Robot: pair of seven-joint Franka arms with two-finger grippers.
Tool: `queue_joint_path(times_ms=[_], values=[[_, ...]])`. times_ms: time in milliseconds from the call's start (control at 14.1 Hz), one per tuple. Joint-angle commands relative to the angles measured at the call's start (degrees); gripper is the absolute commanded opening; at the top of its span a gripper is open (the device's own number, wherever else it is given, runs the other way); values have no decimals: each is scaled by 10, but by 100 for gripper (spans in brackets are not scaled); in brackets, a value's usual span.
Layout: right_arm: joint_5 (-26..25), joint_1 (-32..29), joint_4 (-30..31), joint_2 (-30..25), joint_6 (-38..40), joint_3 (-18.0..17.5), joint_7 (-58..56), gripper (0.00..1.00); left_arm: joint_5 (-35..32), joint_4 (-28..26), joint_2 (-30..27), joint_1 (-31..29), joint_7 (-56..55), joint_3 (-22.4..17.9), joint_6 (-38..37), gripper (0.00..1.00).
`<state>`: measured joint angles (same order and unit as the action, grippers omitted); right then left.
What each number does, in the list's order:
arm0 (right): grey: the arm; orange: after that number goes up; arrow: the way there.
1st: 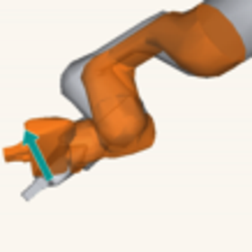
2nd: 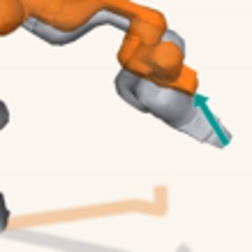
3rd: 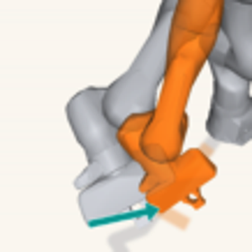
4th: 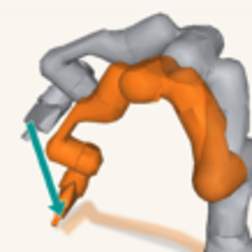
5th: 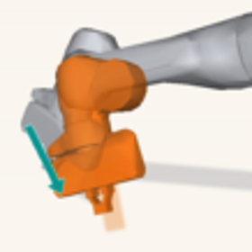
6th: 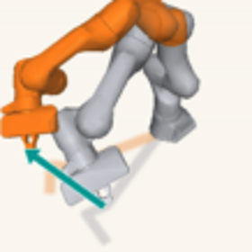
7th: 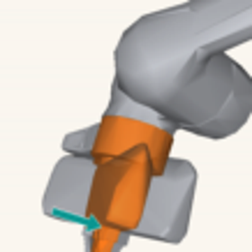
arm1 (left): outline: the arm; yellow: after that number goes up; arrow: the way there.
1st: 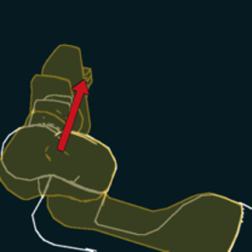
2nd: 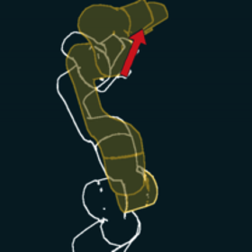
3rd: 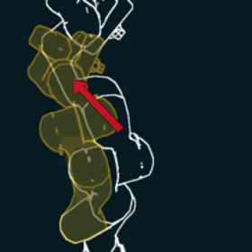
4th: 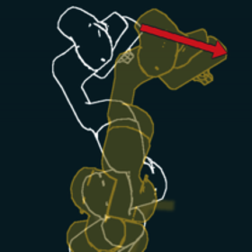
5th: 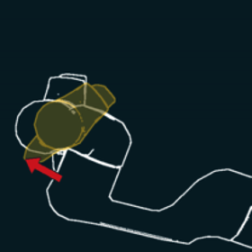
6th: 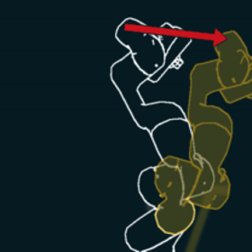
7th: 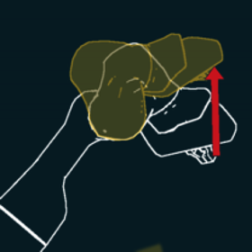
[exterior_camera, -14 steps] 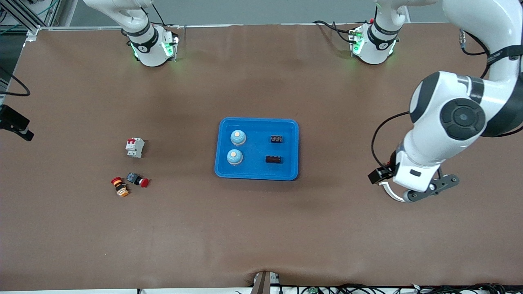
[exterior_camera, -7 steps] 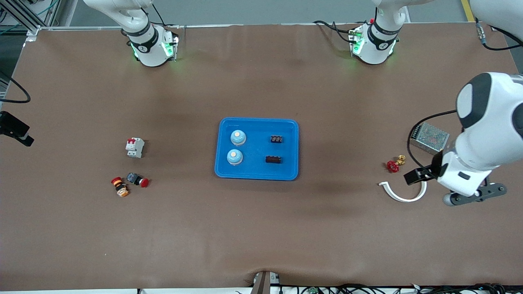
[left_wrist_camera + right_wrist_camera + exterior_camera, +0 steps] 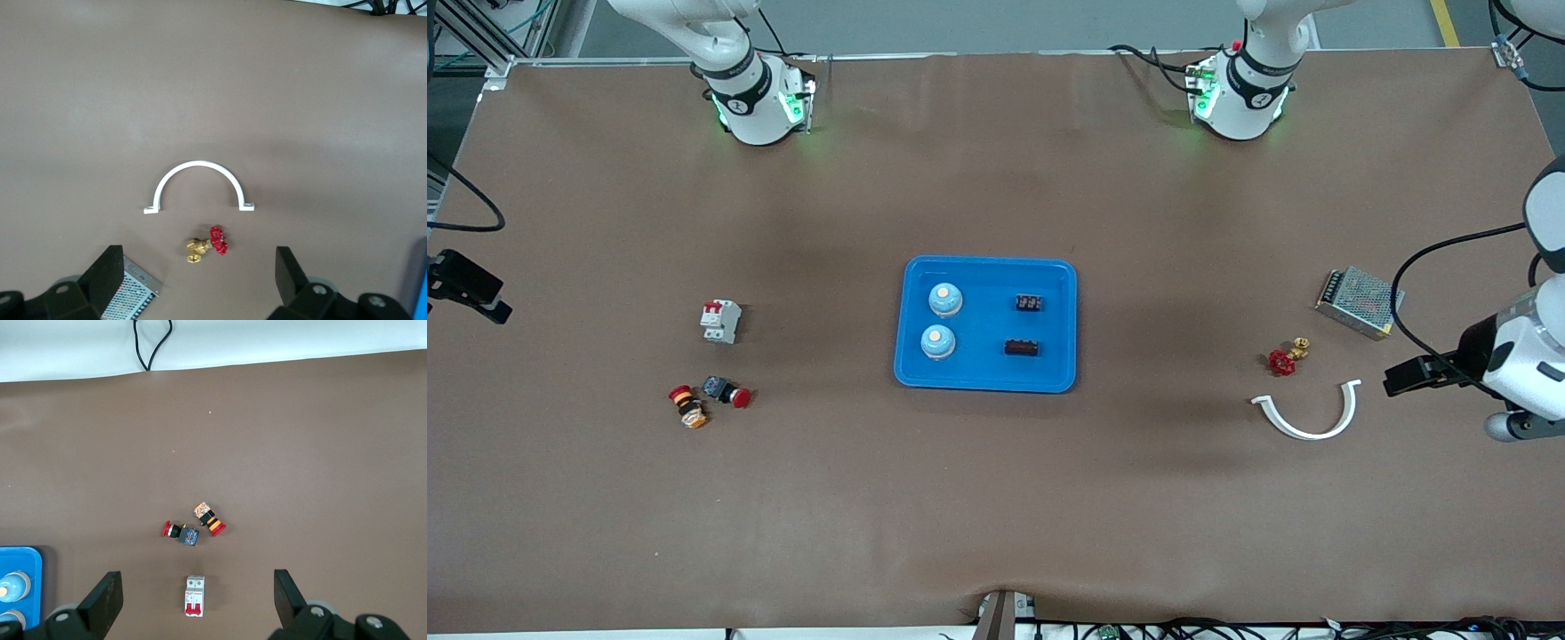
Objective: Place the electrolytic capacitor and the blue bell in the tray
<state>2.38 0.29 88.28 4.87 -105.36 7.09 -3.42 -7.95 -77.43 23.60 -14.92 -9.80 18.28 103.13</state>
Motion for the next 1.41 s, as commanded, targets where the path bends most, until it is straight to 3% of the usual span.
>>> queue_joint_path(times_ms=[0,707,848,990,1131,1343], values=[[-3,-1,-5,1,1,-2,3,100,14,-19,-19,-9,18,2,-4,100],[-4,8,-6,2,-9,-2,3,100,14,-22,-51,1,7,9,-28,100],[-4,7,-6,2,-9,-1,3,100,14,-20,-59,48,6,-21,-43,100],[-4,6,-6,2,-10,-1,3,100,21,-20,-80,121,10,-103,-65,100],[-5,5,-7,2,-9,-1,3,100,56,-21,-103,154,19,-144,-79,100],[-5,4,-8,2,-9,-1,3,100,66,-21,-130,169,20,-152,-95,100]])
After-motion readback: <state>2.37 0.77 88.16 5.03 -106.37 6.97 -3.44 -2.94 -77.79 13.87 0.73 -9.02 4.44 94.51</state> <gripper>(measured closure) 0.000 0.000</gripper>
